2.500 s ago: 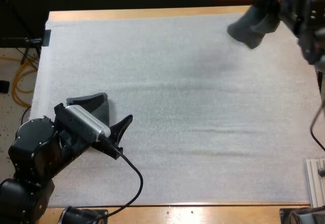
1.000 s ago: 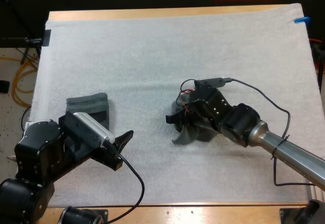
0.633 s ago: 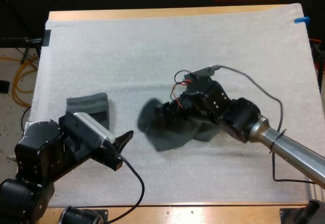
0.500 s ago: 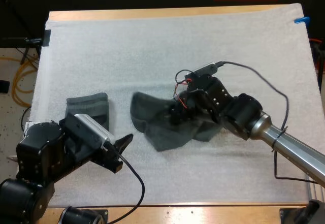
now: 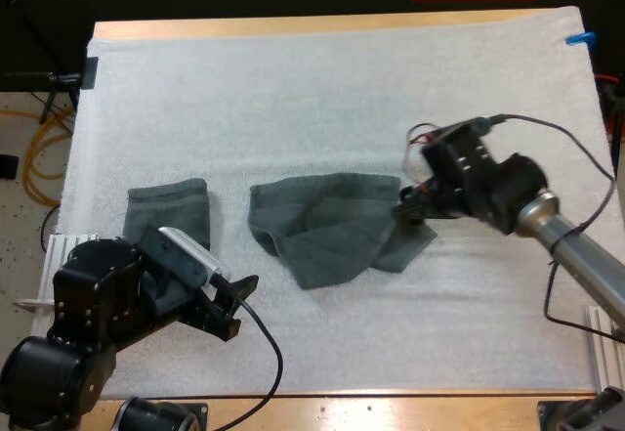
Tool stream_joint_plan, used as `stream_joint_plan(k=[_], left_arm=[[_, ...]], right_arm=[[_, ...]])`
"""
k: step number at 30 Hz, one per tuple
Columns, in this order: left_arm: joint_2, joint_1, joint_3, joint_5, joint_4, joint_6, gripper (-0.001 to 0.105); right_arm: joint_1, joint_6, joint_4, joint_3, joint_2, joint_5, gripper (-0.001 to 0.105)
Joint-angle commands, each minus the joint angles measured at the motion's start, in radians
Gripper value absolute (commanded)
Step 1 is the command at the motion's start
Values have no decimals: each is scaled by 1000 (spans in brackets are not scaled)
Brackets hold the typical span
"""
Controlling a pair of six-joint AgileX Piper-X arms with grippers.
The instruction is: Pick towel from pile fold and stack
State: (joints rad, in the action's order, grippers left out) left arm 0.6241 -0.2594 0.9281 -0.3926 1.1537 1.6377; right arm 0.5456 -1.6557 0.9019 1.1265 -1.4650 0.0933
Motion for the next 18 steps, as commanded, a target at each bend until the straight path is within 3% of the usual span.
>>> stream_joint_plan(k=[1,3,6,13,18], left_arm=[[1,-5,-5,-6,-7,-4,72],[1,-5,-20,0,-28,-4,72],[9,-5,-30,0,-63,9,72],[33,-5,-29,0,-77,26,72],[33,-5,-29,0,-75,26,72]], right_arm=[[-21,-16,-14,-9,6,-31,78],[-72,-39,-86,-40,6,-132,78],[-102,-40,-170,-59,0,-188,78],[-112,-40,-335,-58,-89,-206,77],[-112,-39,-359,-38,-219,-211,63]])
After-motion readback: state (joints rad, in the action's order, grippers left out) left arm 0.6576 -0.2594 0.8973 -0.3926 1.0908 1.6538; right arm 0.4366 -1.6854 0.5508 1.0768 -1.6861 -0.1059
